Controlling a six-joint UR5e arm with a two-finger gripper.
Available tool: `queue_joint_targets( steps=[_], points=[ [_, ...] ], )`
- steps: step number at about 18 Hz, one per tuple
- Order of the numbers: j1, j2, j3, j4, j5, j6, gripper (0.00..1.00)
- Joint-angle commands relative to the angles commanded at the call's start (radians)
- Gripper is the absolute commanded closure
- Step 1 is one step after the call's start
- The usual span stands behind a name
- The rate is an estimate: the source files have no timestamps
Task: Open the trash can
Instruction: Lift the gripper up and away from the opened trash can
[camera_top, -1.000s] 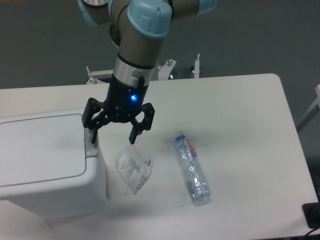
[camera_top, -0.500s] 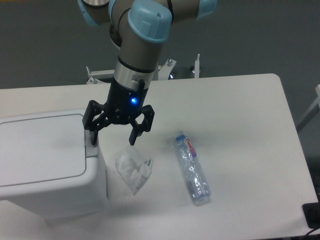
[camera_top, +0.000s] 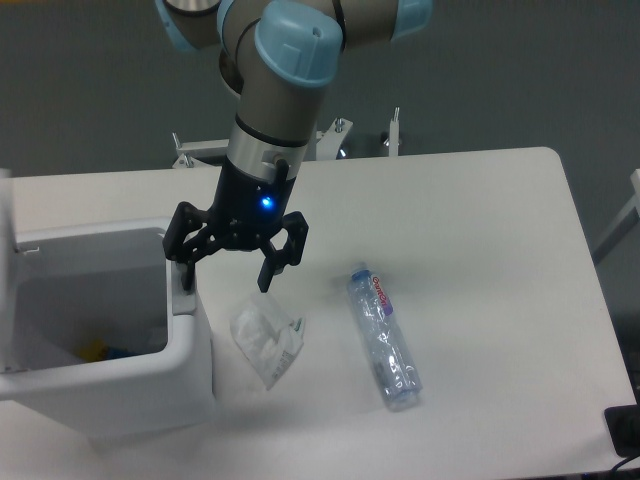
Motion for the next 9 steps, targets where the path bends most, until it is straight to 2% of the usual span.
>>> queue_joint_targets(
  steps=[2, 4, 7, 9],
  points=[
    [0.011, 0.014, 0.063, 0.014, -0.005, -0.006, 0.00],
    [0.079, 0.021, 0.132, 0.026, -0.002, -0.008, 0.00],
    [0.170, 0.038, 0.189, 0.034, 0.008, 0.027, 0.00],
    [0.209, 0.041, 0.200, 0.028, 0.088, 0.069, 0.00]
  ],
)
